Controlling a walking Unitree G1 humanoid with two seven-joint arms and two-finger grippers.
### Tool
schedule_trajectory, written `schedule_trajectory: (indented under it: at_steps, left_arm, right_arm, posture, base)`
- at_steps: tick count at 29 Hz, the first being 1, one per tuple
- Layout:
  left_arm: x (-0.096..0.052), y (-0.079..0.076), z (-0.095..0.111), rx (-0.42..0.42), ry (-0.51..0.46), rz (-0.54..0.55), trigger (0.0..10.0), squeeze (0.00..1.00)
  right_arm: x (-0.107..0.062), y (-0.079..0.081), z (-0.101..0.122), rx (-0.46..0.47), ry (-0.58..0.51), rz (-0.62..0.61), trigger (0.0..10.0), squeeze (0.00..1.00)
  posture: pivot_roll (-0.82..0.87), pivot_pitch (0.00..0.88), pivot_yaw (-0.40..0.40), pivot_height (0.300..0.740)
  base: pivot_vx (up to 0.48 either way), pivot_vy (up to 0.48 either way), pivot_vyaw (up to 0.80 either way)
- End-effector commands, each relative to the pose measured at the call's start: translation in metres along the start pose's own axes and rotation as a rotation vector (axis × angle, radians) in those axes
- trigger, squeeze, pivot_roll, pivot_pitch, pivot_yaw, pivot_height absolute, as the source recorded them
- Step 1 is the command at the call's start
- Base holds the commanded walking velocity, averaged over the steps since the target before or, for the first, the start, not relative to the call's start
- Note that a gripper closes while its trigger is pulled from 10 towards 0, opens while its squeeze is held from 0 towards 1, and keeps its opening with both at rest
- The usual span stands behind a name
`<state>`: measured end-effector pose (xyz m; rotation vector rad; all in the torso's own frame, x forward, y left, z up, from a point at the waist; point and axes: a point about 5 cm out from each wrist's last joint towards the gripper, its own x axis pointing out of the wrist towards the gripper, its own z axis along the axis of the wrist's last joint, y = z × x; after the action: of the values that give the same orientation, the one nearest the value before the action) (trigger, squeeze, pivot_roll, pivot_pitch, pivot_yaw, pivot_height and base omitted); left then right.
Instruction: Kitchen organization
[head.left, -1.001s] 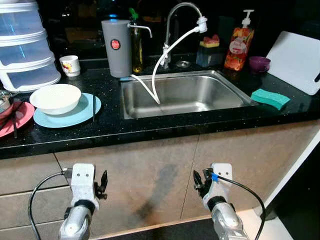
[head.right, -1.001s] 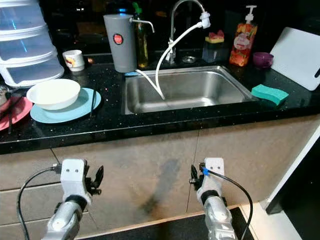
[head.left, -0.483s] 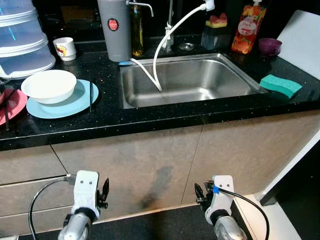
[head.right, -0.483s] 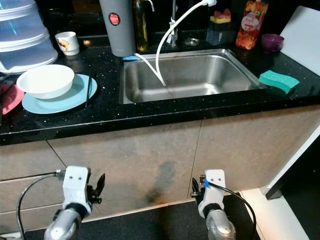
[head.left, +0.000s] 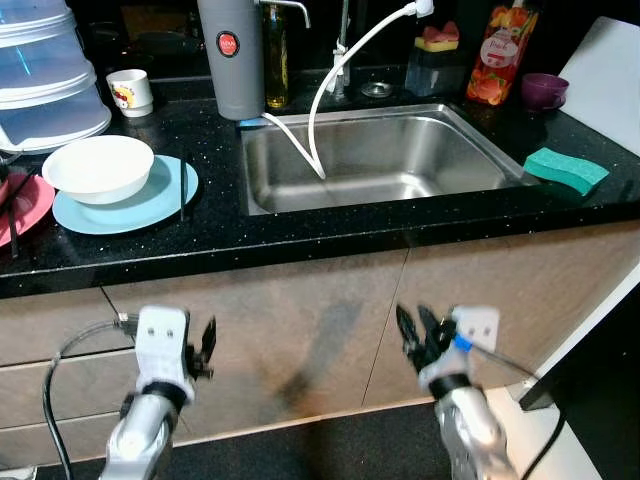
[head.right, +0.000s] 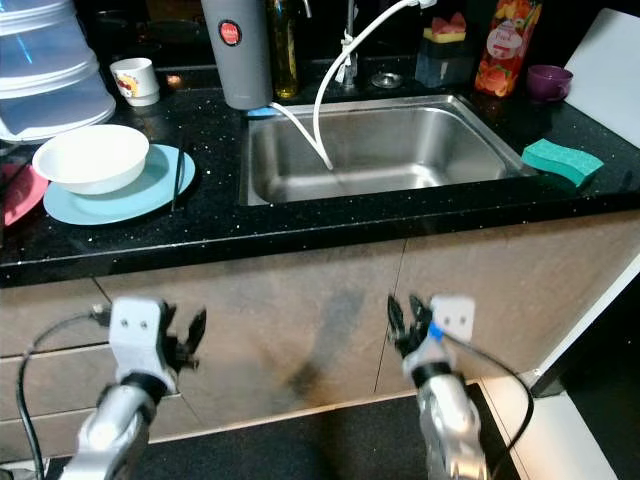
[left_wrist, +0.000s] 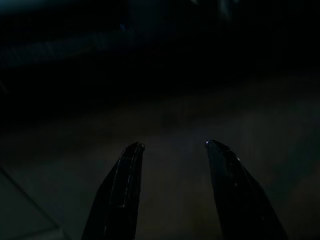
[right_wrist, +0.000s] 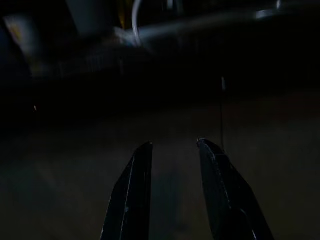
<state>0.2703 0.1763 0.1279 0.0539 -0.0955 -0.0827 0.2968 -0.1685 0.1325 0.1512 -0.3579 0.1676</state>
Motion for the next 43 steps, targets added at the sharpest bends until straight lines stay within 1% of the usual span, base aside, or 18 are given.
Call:
schedule_trajectory:
  at_steps: [1, 2, 4, 6, 8, 10, 12, 13, 15, 18, 28, 32, 33, 35, 36, 39, 41, 43]
  left_arm:
    - [0.001, 0.001, 0.007, 0.018, -0.016, 0.011, 10.0, 0.0]
    - [0.006, 0.003, 0.023, 0.026, -0.068, 0.026, 10.0, 0.0]
    - [0.021, 0.006, 0.069, 0.051, -0.217, 0.041, 10.0, 0.0]
    - [0.029, 0.008, 0.101, 0.087, -0.322, 0.047, 10.0, 0.0]
    - [0.03, 0.009, 0.105, 0.095, -0.337, 0.049, 10.0, 0.0]
    - [0.032, 0.011, 0.118, 0.194, -0.374, 0.074, 10.0, 0.0]
    - [0.034, 0.017, 0.125, 0.246, -0.37, 0.129, 10.0, 0.0]
    - [0.035, 0.018, 0.125, 0.245, -0.362, 0.135, 10.0, 0.0]
    - [0.033, 0.023, 0.114, 0.173, -0.321, 0.168, 10.0, 0.0]
    - [0.03, 0.03, 0.105, 0.124, -0.273, 0.219, 10.0, 0.0]
    - [0.03, 0.034, 0.105, 0.14, -0.256, 0.221, 10.0, 0.0]
    - [0.032, 0.028, 0.107, 0.115, -0.262, 0.16, 10.0, 0.0]
    - [0.033, 0.024, 0.107, 0.098, -0.263, 0.111, 10.0, 0.0]
    - [0.035, 0.015, 0.105, 0.068, -0.246, 0.013, 10.0, 0.0]
    - [0.035, 0.015, 0.105, 0.068, -0.246, 0.013, 10.0, 0.0]
    - [0.035, 0.003, 0.1, 0.047, -0.223, -0.109, 10.0, 0.0]
    - [0.035, 0.003, 0.096, 0.023, -0.204, -0.108, 10.0, 0.0]
    - [0.034, 0.004, 0.094, 0.026, -0.196, -0.102, 10.0, 0.0]
  right_arm:
    - [0.003, -0.003, 0.007, 0.026, -0.018, -0.012, 10.0, 0.0]
    - [0.013, -0.003, 0.019, 0.048, -0.061, -0.015, 10.0, 0.0]
    - [0.033, -0.006, 0.042, 0.067, -0.137, -0.009, 10.0, 0.0]
    - [0.043, -0.006, 0.047, 0.091, -0.148, -0.007, 10.0, 0.0]
    - [0.044, -0.006, 0.047, 0.096, -0.145, -0.008, 10.0, 0.0]
    - [0.048, -0.003, 0.048, 0.1, -0.142, 0.004, 10.0, 0.0]
    - [0.054, 0.002, 0.053, 0.137, -0.143, 0.01, 10.0, 0.0]
    - [0.055, 0.002, 0.053, 0.144, -0.143, 0.01, 10.0, 0.0]
    - [0.059, 0.008, 0.053, 0.12, -0.109, 0.048, 10.0, 0.0]
    - [0.063, 0.01, 0.053, 0.097, -0.087, 0.07, 10.0, 0.0]
    - [0.064, 0.007, 0.048, 0.113, -0.027, 0.078, 10.0, 0.0]
    - [0.064, 0.007, 0.051, 0.112, -0.057, 0.07, 10.0, 0.0]
    - [0.064, 0.005, 0.053, 0.101, -0.074, 0.053, 10.0, 0.0]
    - [0.064, 0.0, 0.055, 0.048, -0.089, 0.017, 10.0, 0.0]
    - [0.064, 0.0, 0.055, 0.048, -0.089, 0.017, 10.0, 0.0]
    - [0.063, -0.004, 0.058, -0.082, -0.119, 0.002, 10.0, 0.0]
    - [0.061, -0.007, 0.062, -0.1, -0.168, -0.027, 10.0, 0.0]
    - [0.058, -0.011, 0.066, -0.068, -0.217, -0.061, 10.0, 0.0]
  posture:
    - [0.03, 0.122, 0.023, 0.74]
    - [0.03, 0.12, 0.021, 0.74]
    - [0.05, 0.118, 0.015, 0.74]
    - [0.05, 0.114, 0.014, 0.74]
    - [0.05, 0.114, 0.014, 0.74]
    - [0.05, 0.113, 0.014, 0.74]
    - [0.05, 0.107, 0.011, 0.74]
    - [0.05, 0.107, 0.011, 0.74]
    - [0.04, 0.101, 0.009, 0.74]
    - [0.04, 0.097, 0.008, 0.74]
    - [0.05, 0.076, 0.005, 0.74]
    - [0.05, 0.072, 0.004, 0.74]
    - [0.05, 0.073, 0.005, 0.74]
    - [0.05, 0.073, 0.005, 0.74]
    - [0.05, 0.073, 0.005, 0.74]
    - [0.04, 0.074, 0.018, 0.74]
    - [0.04, 0.077, 0.019, 0.74]
    - [0.04, 0.077, 0.016, 0.74]
  base:
    - [0.0, 0.0, 0.0]
    - [0.0, 0.0, 0.0]
    - [0.0, 0.0, 0.0]
    - [0.0, 0.0, 0.0]
    - [0.0, 0.0, 0.0]
    - [0.0, 0.0, 0.0]
    - [0.0, 0.0, 0.0]
    - [0.0, 0.0, 0.0]
    - [0.0, 0.0, 0.0]
    - [0.0, 0.0, 0.0]
    - [0.0, 0.0, 0.0]
    - [0.0, 0.0, 0.0]
    - [0.0, 0.0, 0.0]
    - [0.0, 0.0, 0.0]
    - [0.0, 0.0, 0.0]
    - [0.0, 0.0, 0.0]
    - [0.0, 0.0, 0.0]
    - [0.0, 0.0, 0.0]
